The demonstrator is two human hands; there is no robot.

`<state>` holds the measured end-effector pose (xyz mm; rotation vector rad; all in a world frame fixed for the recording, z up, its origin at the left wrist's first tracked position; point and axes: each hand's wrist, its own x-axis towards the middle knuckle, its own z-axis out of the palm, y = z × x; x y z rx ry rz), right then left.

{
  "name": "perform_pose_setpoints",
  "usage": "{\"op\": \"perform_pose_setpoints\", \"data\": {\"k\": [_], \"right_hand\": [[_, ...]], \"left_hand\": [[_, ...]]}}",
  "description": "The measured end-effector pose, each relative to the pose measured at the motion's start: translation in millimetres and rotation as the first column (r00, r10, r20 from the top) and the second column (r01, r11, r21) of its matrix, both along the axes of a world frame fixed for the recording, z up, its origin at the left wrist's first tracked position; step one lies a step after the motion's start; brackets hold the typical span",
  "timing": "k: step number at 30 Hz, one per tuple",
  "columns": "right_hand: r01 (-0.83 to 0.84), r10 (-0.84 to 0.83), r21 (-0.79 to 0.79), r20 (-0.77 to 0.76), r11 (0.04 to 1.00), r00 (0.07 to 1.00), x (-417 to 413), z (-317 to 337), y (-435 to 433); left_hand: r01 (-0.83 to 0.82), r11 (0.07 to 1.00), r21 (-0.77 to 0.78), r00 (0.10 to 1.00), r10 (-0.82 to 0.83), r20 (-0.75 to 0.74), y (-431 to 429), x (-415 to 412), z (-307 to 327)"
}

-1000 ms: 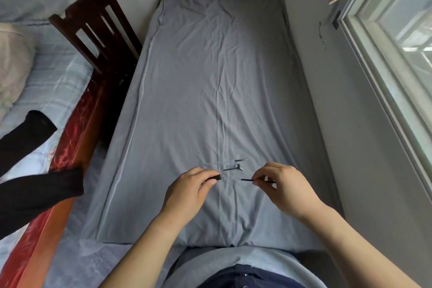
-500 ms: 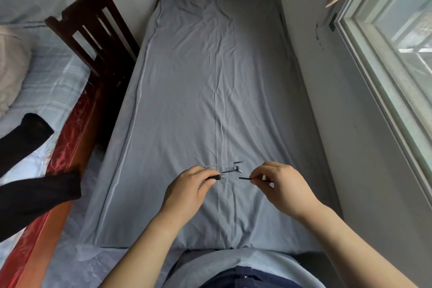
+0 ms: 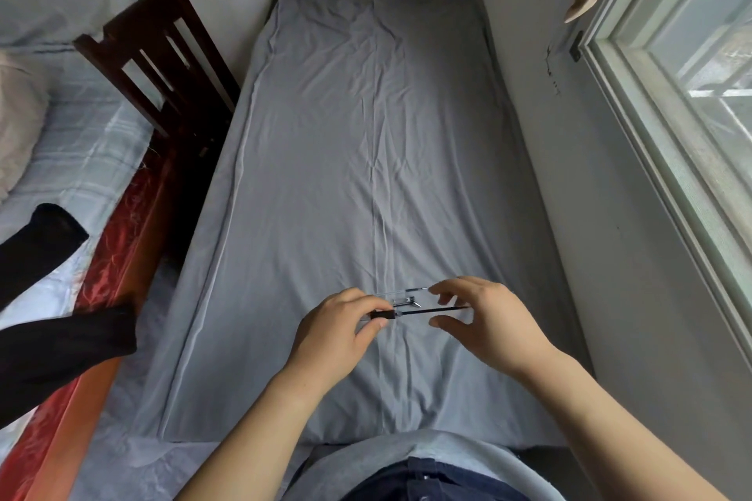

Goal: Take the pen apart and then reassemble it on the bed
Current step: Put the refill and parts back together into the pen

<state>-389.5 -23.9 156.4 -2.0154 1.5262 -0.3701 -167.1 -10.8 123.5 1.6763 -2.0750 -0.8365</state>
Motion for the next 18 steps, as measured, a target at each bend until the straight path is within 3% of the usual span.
{"op": "perform_pose_setpoints", "data": {"k": [5,14,18], "right_hand": [[0.055,-0.056,0.015,0.02,0.998,0.998,-8,-1,-2],[-0.044,0.043,0.036,0.051,0.998,0.998,18,-5,-1],[-0.015,0.014,0.035,0.04,0.999,0.999,13,-7,-4]], "left_hand": [[-0.014,1.0,0.01,1.0,0.014,-0.001,-1,8,-3],[-0.011,1.0,0.027,1.0,0.011,-0.007,3,8,-2],[-0.027,0.999,0.033,0.999,0.028,-0.017,7,8,-1]]}}
